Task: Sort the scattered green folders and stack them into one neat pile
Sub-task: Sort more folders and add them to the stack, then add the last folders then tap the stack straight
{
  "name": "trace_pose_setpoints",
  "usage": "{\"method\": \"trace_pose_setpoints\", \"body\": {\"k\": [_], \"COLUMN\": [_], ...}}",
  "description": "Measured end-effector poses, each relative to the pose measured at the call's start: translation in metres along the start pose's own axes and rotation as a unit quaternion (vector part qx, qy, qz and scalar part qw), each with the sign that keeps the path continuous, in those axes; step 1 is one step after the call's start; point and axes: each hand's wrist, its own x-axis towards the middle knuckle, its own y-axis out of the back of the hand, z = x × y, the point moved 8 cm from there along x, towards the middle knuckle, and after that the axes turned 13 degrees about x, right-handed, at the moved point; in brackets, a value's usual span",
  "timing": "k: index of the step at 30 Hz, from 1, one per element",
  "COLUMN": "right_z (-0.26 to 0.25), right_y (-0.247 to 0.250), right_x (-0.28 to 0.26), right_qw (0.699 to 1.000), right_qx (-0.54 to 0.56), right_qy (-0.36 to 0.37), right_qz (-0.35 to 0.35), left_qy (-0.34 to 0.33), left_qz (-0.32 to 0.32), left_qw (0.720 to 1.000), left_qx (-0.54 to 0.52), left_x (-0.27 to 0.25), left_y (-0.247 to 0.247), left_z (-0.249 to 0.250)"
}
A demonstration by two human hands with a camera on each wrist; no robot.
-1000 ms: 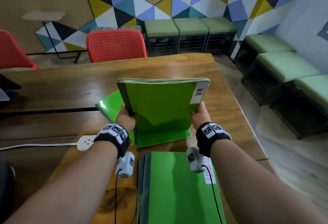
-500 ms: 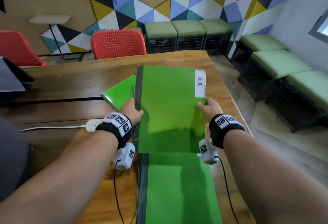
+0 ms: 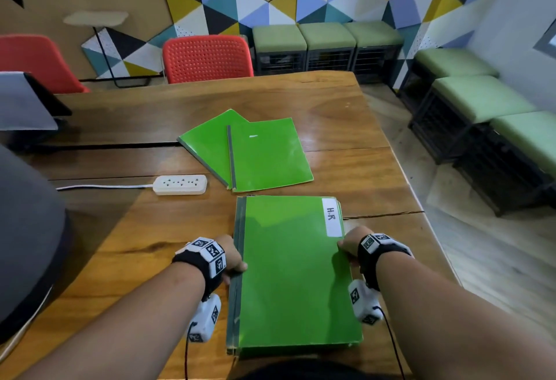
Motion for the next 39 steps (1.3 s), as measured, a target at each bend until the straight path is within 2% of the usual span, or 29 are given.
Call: {"method": "trace_pose_setpoints", "body": {"k": [4,10,13,17,20,24,28,31,33,39], "right_z": [0.0,-0.062,-0.098,-0.138,-0.165,-0.193,-0.214,-0.223,-0.226,-0.233], "right_y": [0.002,0.016,0.016,0.019,0.023,0.03,0.032,0.035,0.036,0.013], "right_x": [0.001,-0.026,-0.031,-0.024,-0.013,0.015,0.048,0.071,0.083,0.112], "right_qw": [1.0,0.992,0.987,0.982,0.978,0.979,0.984,0.987,0.988,0.988], "right_qx": [-0.029,-0.058,-0.057,-0.051,-0.064,-0.049,-0.052,-0.05,-0.046,-0.092], "right_qy": [0.004,0.097,0.142,0.173,0.187,0.184,0.152,0.122,0.112,0.112], "right_qz": [0.003,0.057,0.055,0.055,0.06,0.076,0.079,0.088,0.098,0.062], "left_qy": [-0.008,-0.022,-0.024,-0.007,0.015,0.027,0.024,0.014,0.017,0.029], "left_qz": [-0.01,0.1,0.128,0.135,0.136,0.142,0.14,0.123,0.126,0.095], "left_qw": [1.0,0.994,0.986,0.964,0.95,0.943,0.95,0.966,0.965,0.955], "left_qx": [0.0,-0.029,-0.104,-0.227,-0.279,-0.301,-0.278,-0.227,-0.229,-0.278], "left_x": [0.003,0.014,0.026,0.038,0.048,0.076,0.111,0.139,0.146,0.194], "left_y": [0.0,0.056,0.09,0.121,0.141,0.164,0.179,0.181,0.185,0.179], "left_z": [0.001,0.008,0.006,-0.004,-0.01,-0.01,-0.001,0.014,0.024,0.03]}}
